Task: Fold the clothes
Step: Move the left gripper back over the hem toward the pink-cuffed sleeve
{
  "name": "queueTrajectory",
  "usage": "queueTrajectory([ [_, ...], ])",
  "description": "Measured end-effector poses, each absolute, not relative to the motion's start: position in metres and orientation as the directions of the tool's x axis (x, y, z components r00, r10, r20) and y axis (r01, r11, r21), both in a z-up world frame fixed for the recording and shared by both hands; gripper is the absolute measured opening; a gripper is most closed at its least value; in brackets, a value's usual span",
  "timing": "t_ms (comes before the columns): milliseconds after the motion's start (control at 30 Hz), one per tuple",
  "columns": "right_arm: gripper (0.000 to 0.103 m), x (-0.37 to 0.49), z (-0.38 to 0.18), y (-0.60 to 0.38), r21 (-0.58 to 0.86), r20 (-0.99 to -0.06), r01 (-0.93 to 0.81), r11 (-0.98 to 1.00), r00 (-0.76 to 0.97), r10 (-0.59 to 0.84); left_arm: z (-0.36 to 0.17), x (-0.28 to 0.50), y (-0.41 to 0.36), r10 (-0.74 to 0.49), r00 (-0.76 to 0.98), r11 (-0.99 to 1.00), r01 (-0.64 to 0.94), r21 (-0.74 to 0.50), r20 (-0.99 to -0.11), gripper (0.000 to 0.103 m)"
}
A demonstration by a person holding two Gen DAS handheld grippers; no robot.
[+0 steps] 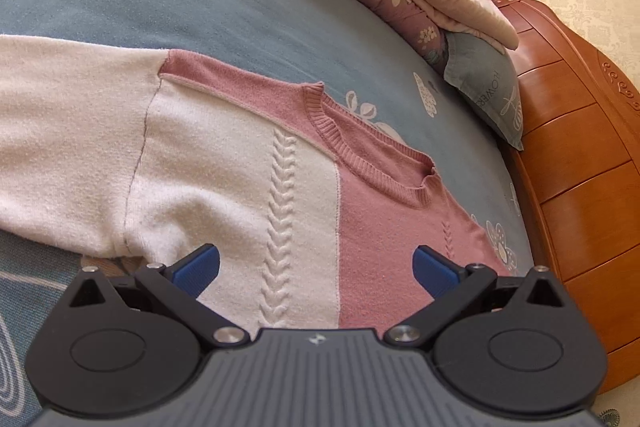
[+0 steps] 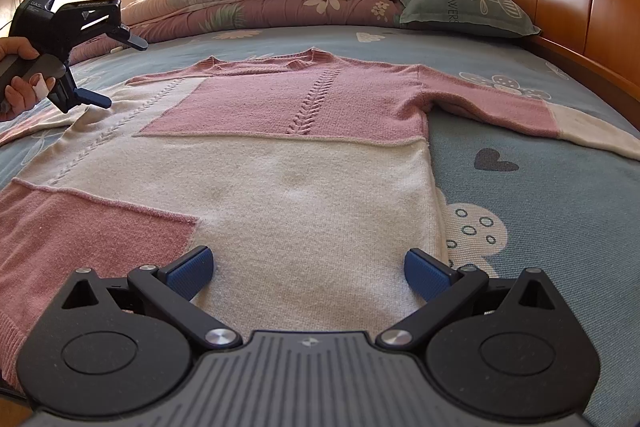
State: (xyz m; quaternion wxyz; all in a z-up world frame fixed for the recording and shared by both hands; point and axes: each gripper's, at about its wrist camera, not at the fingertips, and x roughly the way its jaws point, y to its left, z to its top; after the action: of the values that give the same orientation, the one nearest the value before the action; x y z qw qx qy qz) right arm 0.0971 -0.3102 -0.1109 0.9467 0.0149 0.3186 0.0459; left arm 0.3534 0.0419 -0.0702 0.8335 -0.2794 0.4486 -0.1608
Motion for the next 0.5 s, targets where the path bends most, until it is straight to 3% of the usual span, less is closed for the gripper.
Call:
queueTrajectory([
  [200, 0.103, 0.097, -0.111, -0.310, 0.058, -0.602, -0.077, 0.995, 0.792, 0.096, -0.085, 0.341, 0.035, -0.479, 0.459, 0.850, 0.030, -0.526, -0.748, 0.102],
  [500, 0.103, 0.097, -0.111, -0.311, 0.060, -0.603, -0.077, 0.995, 0.792, 0.097, -0.061, 0.299, 0.021, -0.498, 0.466, 0.858, 0.142, -0.494, -0.731, 0.102],
])
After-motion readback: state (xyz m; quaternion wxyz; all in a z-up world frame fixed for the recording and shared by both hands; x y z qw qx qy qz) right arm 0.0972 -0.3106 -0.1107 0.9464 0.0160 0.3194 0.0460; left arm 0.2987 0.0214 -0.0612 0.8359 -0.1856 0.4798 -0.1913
